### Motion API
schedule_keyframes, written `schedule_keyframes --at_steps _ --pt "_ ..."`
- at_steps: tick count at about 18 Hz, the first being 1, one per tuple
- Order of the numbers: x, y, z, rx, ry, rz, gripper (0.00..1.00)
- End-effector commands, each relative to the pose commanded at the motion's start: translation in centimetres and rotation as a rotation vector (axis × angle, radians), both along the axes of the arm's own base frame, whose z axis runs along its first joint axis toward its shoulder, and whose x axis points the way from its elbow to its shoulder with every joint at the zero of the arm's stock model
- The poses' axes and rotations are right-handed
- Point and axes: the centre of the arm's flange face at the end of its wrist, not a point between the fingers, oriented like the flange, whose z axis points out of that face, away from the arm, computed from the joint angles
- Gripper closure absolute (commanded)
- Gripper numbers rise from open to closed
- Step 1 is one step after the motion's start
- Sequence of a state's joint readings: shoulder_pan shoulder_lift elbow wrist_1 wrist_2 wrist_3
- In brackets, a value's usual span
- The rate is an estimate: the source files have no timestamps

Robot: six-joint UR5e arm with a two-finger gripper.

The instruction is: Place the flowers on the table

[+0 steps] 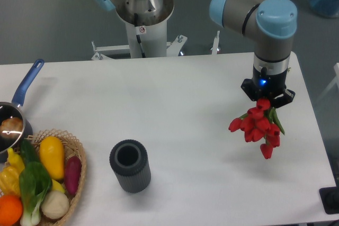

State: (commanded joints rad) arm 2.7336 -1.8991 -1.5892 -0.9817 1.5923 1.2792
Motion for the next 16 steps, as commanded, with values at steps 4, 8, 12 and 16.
schedule_keyframes --at_steps 4,8,12,16 --pt "0.4 0.0 -0.7 -0.018 -0.024 -0.020 1.00" --pt "2.0 1.2 -3.2 -0.044 -0.079 -0.040 0.94" --pt "3.3 0.9 -5.0 -0.054 -0.107 -0.047 0.09" --pt "3.7 0.8 -5.4 -0.057 -0.113 -0.050 0.00"
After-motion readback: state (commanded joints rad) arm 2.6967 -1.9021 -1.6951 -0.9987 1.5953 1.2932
